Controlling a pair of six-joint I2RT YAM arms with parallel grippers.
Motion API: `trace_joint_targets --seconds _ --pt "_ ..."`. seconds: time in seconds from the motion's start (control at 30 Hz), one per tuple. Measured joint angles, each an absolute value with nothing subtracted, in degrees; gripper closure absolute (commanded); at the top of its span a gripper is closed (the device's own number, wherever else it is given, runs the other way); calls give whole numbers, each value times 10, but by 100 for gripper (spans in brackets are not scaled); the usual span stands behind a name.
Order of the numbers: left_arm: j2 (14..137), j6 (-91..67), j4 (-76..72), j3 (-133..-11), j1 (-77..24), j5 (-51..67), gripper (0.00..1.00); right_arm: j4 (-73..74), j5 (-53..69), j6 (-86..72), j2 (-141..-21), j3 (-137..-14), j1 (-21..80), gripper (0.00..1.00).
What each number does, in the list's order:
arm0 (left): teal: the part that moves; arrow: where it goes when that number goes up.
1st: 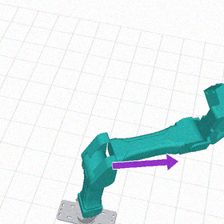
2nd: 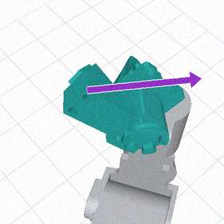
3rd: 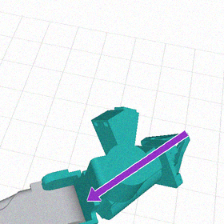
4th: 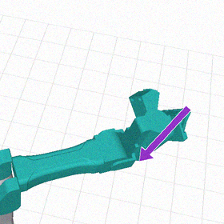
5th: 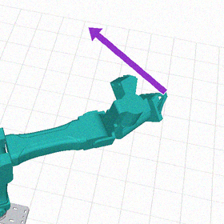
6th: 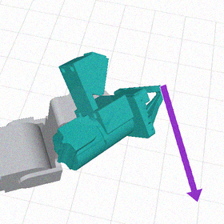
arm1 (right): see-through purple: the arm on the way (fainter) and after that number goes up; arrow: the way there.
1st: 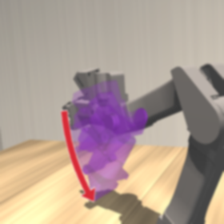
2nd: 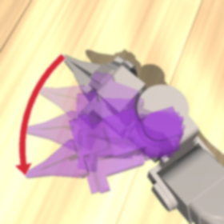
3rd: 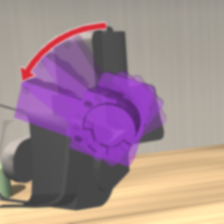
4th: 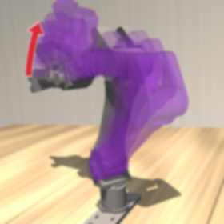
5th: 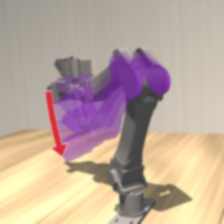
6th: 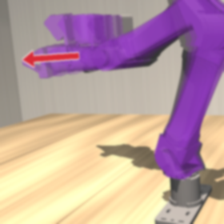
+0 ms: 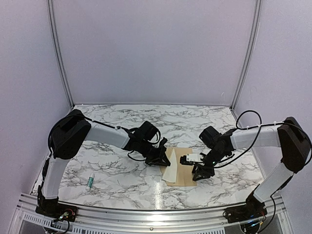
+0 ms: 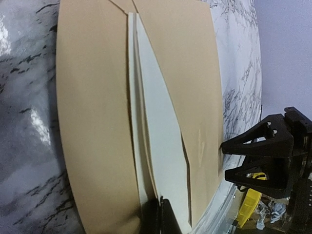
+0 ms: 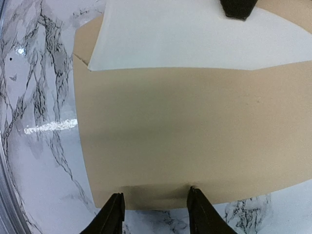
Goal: Place the letter into the envelope and seal it
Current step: Place the 1/4-folded letter in the envelope.
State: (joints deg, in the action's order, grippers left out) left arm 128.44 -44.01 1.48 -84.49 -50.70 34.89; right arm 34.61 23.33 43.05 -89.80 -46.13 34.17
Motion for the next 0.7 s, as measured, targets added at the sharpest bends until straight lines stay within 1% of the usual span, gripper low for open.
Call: trace_joint_targets --seconds 0.2,0.43,0.7 --pt "1266 -481 -67 -782 -505 347 100 347 242 431 -896 -461 342 53" --pt "1255 -498 -97 -767 -506 328 100 361 223 438 -840 -437 342 53" --pt "1247 -503 -108 -764 -507 314 100 348 218 446 -859 -423 345 58"
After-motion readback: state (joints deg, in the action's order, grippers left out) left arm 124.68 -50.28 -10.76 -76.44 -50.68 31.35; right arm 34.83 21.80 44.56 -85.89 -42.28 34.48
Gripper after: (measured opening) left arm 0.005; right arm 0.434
